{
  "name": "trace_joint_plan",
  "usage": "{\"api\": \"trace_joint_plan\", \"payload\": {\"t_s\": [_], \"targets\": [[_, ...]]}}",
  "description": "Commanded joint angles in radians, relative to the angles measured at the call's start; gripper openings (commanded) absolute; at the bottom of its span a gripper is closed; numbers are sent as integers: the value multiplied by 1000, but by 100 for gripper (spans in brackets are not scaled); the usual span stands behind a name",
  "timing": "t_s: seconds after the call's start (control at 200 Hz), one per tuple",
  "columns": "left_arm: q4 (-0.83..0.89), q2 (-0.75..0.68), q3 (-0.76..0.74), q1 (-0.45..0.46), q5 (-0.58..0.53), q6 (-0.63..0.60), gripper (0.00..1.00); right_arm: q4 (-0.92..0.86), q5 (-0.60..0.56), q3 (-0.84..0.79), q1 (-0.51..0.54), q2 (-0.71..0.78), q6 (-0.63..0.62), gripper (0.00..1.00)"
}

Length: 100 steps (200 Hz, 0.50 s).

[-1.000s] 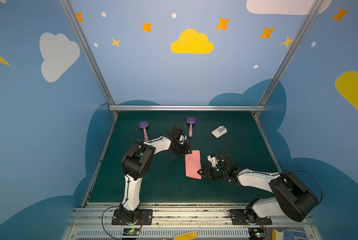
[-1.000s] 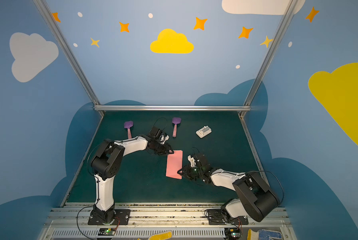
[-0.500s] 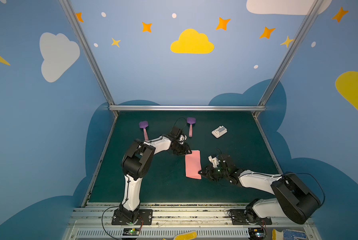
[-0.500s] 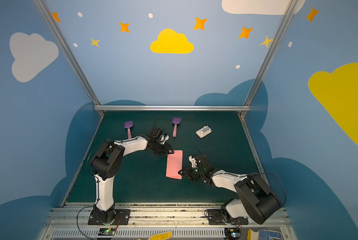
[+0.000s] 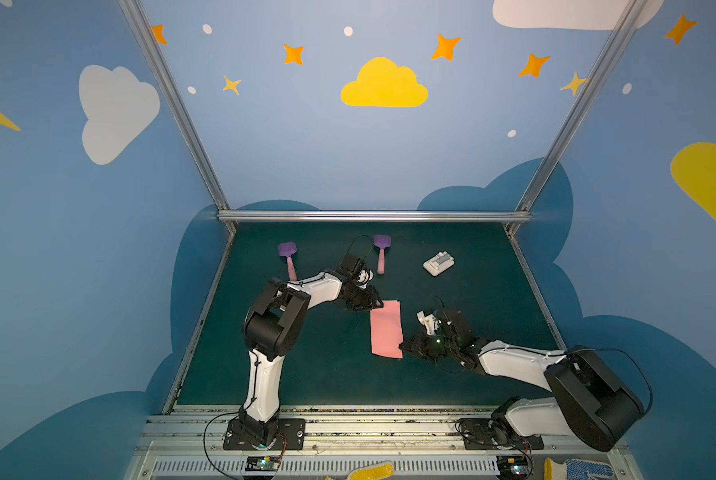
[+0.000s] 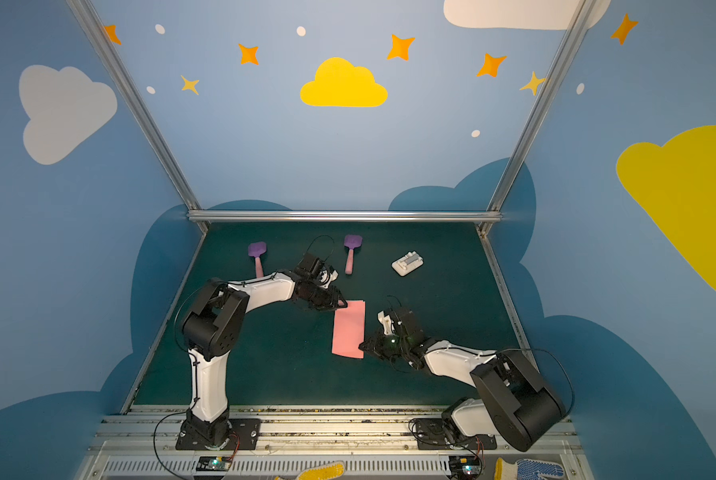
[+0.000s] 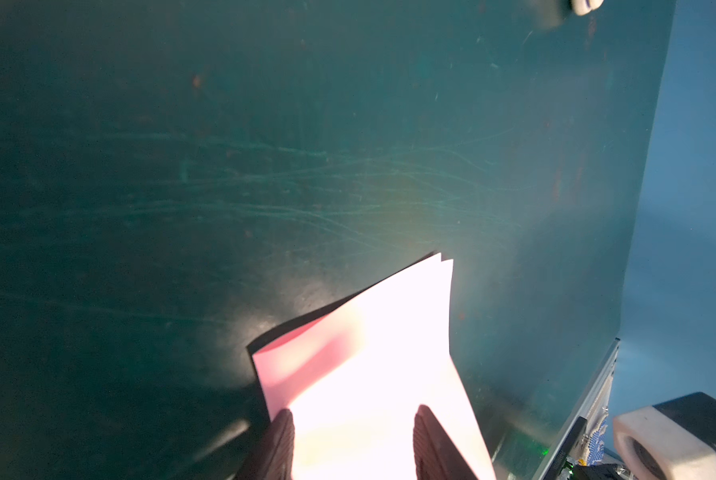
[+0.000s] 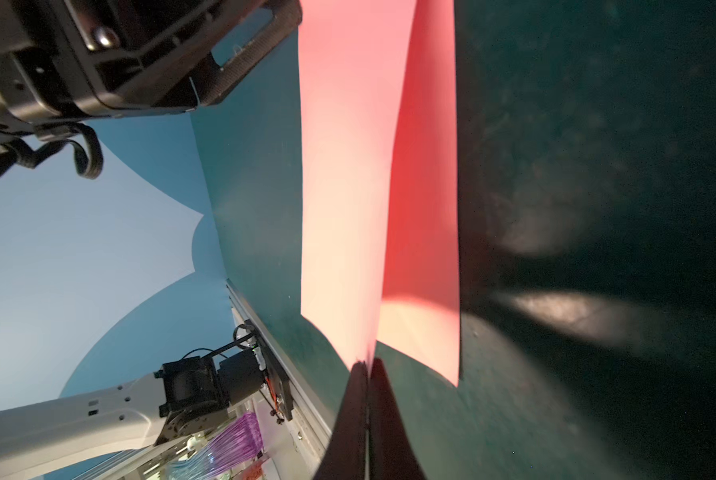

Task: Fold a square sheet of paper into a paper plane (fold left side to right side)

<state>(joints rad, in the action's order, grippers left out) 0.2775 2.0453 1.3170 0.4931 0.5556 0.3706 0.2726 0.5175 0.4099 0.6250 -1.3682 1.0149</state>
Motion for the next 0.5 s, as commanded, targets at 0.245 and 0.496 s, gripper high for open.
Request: {"api": "trace_joint_plan", "payload": {"t_s": [0.245,0.496], "targets": [[30,-111,-96,14,22,16,48,-71,13,-36,2,22,-10,0],[-18,-240,-218,50,21,65,49,-156,-2,-57,19,84,-24,0]]}}
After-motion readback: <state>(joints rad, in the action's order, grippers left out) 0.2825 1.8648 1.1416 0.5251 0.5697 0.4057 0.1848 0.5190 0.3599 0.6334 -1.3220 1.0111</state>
